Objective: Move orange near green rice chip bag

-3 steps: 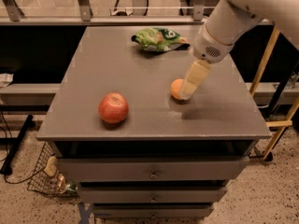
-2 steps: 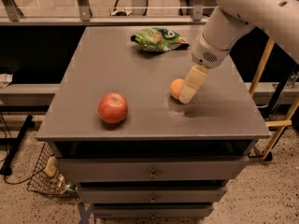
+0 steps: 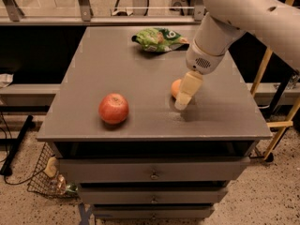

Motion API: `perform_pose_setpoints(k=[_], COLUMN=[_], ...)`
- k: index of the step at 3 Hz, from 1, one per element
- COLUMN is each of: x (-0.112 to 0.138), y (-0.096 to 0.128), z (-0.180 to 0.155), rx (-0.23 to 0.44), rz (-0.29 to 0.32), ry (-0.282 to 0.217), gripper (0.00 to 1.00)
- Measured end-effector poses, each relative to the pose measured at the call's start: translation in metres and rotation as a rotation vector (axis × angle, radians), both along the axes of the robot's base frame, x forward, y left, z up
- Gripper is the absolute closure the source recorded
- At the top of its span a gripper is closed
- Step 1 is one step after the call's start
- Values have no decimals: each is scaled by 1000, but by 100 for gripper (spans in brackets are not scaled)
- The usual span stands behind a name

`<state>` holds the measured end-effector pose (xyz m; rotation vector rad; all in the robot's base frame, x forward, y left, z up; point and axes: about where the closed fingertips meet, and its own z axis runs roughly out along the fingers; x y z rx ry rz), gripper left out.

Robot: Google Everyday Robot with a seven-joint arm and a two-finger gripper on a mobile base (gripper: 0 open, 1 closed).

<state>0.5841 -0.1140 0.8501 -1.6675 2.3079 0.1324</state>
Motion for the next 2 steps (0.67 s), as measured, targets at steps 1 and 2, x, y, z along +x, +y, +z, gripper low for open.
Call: perform_pose_setpoints(k=[1, 2], x=[-1, -2], y=[11, 15], z=[-2, -4], rx=[13, 15], rz=[19, 24], ry=[-3, -3], gripper=[26, 49])
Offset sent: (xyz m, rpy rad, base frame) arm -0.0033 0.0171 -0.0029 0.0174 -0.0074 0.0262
